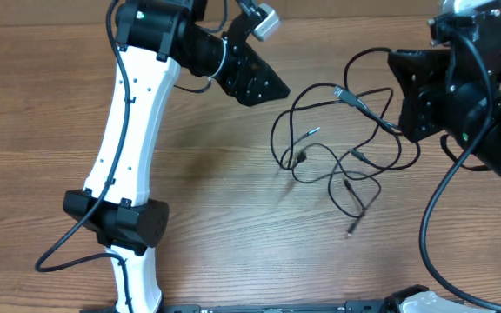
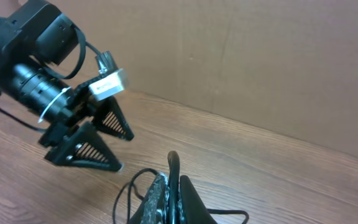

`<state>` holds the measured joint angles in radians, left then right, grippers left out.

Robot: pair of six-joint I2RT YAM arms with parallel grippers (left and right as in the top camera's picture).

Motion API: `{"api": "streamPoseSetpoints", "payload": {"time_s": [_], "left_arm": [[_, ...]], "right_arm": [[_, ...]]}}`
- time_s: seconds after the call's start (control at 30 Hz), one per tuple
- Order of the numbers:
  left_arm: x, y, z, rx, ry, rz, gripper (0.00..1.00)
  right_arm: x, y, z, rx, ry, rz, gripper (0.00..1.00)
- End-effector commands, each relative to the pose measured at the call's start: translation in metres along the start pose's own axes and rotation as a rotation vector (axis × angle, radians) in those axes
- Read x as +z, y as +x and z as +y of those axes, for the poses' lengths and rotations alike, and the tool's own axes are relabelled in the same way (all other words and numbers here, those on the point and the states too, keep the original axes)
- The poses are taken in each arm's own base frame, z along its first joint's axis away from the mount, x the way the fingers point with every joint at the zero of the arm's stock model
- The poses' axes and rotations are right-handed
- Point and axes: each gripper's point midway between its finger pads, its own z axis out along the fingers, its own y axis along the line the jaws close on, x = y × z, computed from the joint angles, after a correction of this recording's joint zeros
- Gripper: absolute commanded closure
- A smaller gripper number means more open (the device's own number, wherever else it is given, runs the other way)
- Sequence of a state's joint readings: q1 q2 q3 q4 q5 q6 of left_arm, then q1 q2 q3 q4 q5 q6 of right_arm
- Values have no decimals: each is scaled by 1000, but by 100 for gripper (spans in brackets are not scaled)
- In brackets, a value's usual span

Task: Untangle cables

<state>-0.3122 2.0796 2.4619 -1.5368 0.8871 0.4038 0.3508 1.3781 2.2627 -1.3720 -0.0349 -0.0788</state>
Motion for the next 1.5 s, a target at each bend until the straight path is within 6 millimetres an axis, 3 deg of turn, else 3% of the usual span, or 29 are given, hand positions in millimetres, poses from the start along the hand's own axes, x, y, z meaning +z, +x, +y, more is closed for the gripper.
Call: {"api": "streamPoseSetpoints", "payload": {"time_s": [0.0,0.4,0.73,0.83,0.87,1.0,1.07,1.17,1.27,1.47], "left_arm": [[1,-7,-28,70,75,-23,16],[17,-1,-15,120,-55,51,20],[39,-12,-27,198,-39,42,20],[47,-9,-15,186,-70,67,22],[49,-8,-11,174,-81,74,25],[62,1,7,129,-92,113,62],[70,4,14,114,-85,127,71],[79,9,22,95,-78,146,69],[85,12,28,77,-73,155,60],[89,3,25,73,-48,119,51]], "right_arm": [[0,-4,-5,-2,24,-13,96],[1,1,0,-1,-4,8,96],[0,6,2,-3,-18,27,96],[0,7,2,-3,-17,32,96],[0,8,2,-3,-17,35,96],[-1,11,2,-2,-18,49,96],[-1,12,2,-2,-17,50,96],[-3,13,2,-2,-17,51,96],[-5,14,2,-1,-18,53,96],[-7,14,3,-1,-18,53,96]]}}
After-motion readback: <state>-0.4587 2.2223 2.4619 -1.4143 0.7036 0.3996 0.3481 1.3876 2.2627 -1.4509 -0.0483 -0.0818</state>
